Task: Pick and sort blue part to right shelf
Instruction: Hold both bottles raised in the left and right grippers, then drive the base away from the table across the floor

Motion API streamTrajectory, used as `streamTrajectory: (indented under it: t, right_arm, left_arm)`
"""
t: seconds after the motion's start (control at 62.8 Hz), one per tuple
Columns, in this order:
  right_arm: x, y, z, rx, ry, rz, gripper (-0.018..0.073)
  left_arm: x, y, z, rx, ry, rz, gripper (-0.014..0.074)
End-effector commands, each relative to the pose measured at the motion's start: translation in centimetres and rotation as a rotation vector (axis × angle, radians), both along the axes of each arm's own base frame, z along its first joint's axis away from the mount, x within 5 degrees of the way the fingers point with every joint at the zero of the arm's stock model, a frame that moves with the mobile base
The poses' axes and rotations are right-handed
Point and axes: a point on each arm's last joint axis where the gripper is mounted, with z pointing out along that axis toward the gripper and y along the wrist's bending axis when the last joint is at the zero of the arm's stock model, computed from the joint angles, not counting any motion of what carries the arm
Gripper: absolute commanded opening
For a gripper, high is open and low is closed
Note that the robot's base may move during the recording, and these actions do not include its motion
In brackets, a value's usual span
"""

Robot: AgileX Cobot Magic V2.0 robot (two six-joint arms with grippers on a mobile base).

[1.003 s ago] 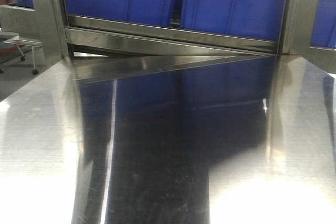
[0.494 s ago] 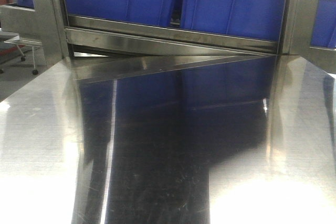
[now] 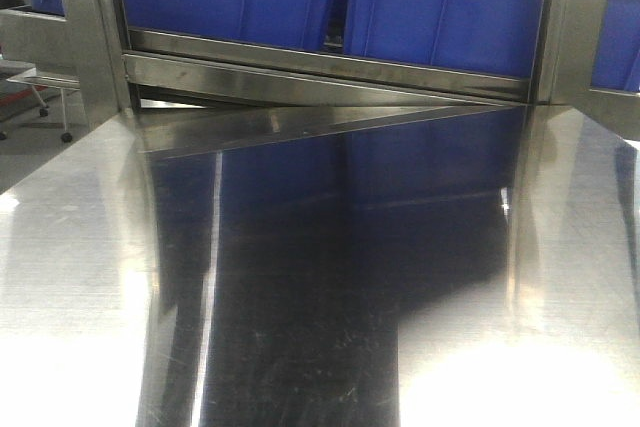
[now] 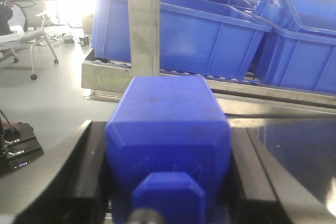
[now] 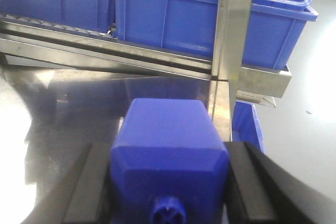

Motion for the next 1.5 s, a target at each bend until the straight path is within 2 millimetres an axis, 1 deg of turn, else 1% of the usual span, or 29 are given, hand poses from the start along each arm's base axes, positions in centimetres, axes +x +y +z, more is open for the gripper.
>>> streamTrajectory:
  t: [0.0, 1.481]
  right_arm:
    - [-0.02, -0.11, 1.85, -0.003, -0.121, -0.011, 0.0424]
    - [-0.02, -0.11, 1.85, -0.003, -0.121, -0.011, 0.0424]
  left_arm:
    - [-0.15, 0.22, 1.73, -0.021, -0.111, 0.024, 0.0356]
    - [-0.15, 0.22, 1.73, -0.021, -0.111, 0.024, 0.0356]
